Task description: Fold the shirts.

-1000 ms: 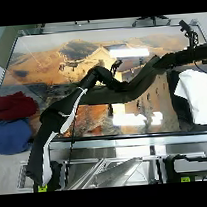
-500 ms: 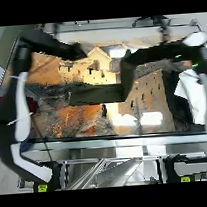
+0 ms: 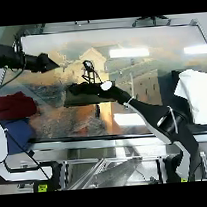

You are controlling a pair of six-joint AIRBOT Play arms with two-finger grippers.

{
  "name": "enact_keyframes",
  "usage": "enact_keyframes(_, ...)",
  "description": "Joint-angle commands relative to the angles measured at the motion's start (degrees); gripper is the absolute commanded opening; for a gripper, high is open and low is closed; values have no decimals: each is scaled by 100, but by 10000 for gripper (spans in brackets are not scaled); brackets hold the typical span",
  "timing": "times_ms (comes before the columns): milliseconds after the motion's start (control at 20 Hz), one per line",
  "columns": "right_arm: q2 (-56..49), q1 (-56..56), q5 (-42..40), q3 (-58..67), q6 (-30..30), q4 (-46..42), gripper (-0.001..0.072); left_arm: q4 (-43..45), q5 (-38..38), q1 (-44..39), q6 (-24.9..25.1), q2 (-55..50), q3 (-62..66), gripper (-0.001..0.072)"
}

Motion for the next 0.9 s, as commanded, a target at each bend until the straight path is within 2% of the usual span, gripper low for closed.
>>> enact_keyframes(0, -11, -42, -46, 13, -428, 319, 475, -7, 13, 33, 356, 70, -625, 18)
enact_keyframes(100, 332, -509, 772, 13, -144, -291, 474, -9, 22, 74, 413, 74, -627, 18)
enact_keyframes(300, 1021, -1825, 2728, 13, 2323, -2736, 474, -9, 55, 92, 409, 74, -278, 18)
enact_keyframes(400, 1108, -2430, 3711, 11, 3322, -3877, 477, -7, 105, 55, 404, 74, -125, 18)
enact_keyframes(450, 1084, -2675, 4105, -15, 3595, -4238, 519, -7, 138, 57, 407, 74, -87, 18)
enact_keyframes(550, 946, -3049, 4572, -94, 3740, -4428, 636, -4, 179, 57, 407, 72, -79, 18)
enact_keyframes(850, 66, -3086, 4577, -116, 3600, -4057, 641, -7, 177, 57, 402, 70, -83, 18)
